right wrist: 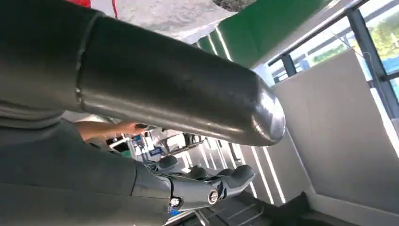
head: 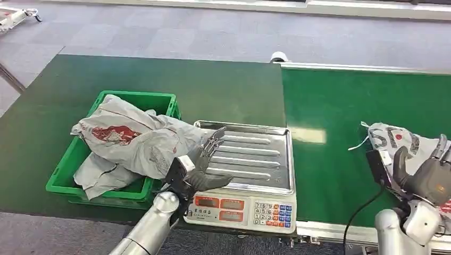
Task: Moved the parcel from conveyor to table for the left to box.
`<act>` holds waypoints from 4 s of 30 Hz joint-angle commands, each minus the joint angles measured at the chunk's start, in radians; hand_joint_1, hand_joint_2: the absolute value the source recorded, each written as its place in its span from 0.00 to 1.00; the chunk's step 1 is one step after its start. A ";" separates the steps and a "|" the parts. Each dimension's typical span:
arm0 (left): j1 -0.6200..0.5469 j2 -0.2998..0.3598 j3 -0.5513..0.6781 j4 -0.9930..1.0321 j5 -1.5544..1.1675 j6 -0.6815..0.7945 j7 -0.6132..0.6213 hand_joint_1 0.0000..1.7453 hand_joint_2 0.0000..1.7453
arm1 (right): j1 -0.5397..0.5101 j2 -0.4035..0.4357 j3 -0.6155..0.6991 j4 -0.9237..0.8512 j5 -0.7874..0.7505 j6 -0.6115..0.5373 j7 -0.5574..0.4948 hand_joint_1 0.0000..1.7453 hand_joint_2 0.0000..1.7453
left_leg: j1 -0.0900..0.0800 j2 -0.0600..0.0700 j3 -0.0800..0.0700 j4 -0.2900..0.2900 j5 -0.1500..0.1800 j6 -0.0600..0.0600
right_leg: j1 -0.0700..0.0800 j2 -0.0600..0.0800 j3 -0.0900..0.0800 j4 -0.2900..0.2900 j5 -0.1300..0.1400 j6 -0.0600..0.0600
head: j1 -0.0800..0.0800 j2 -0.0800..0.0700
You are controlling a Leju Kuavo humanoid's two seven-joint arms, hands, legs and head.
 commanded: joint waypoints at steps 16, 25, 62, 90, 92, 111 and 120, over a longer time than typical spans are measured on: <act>-0.032 0.004 0.046 0.054 -0.022 -0.013 0.005 0.00 1.00 | -0.173 -0.065 -0.105 0.449 -0.001 0.096 0.116 0.00 0.00 | 0.000 0.001 0.002 -0.001 0.000 0.000 | 0.000 0.001 0.002 -0.001 0.000 0.000 | 0.000 0.000; -0.022 0.005 0.057 0.041 -0.027 -0.010 0.005 0.00 1.00 | -0.205 -0.100 -0.134 0.588 -0.035 0.106 0.099 0.00 1.00 | 0.001 0.003 0.006 -0.003 -0.001 0.000 | 0.001 0.001 0.006 -0.004 0.000 -0.001 | 0.000 0.000; -0.038 -0.002 0.096 0.064 -0.052 -0.024 0.005 0.00 1.00 | -0.280 -0.128 -0.101 0.737 0.058 0.351 0.271 0.00 0.00 | 0.000 0.003 0.003 -0.001 -0.001 0.000 | 0.001 0.002 0.003 -0.002 0.000 -0.001 | 0.000 0.000; -0.041 0.001 0.095 0.069 -0.057 -0.025 0.005 0.00 1.00 | -0.280 -0.083 -0.092 0.684 0.022 0.472 0.178 1.00 1.00 | 0.001 0.004 0.003 -0.001 -0.001 0.000 | 0.001 0.003 0.002 -0.001 0.001 -0.001 | 0.000 0.000; -0.042 0.000 0.094 0.069 -0.058 -0.026 0.005 0.00 1.00 | -0.278 -0.081 -0.091 0.680 0.018 0.473 0.166 1.00 1.00 | 0.001 0.002 0.002 0.000 0.000 0.000 | 0.001 0.002 0.002 -0.001 0.000 -0.001 | 0.000 0.000; -0.031 0.003 0.090 0.037 -0.036 -0.025 0.005 0.00 1.00 | -0.268 0.006 -0.124 0.447 -0.292 0.278 -0.354 1.00 1.00 | 0.000 0.006 0.003 -0.001 -0.001 -0.001 | 0.000 0.005 0.001 -0.001 0.001 -0.001 | 0.000 0.000; -0.031 0.003 0.090 0.037 -0.036 -0.025 0.005 0.00 1.00 | -0.268 0.006 -0.124 0.447 -0.292 0.278 -0.354 1.00 1.00 | 0.000 0.004 0.004 -0.001 -0.001 0.000 | 0.000 0.003 0.003 -0.001 0.000 -0.001 | 0.000 0.000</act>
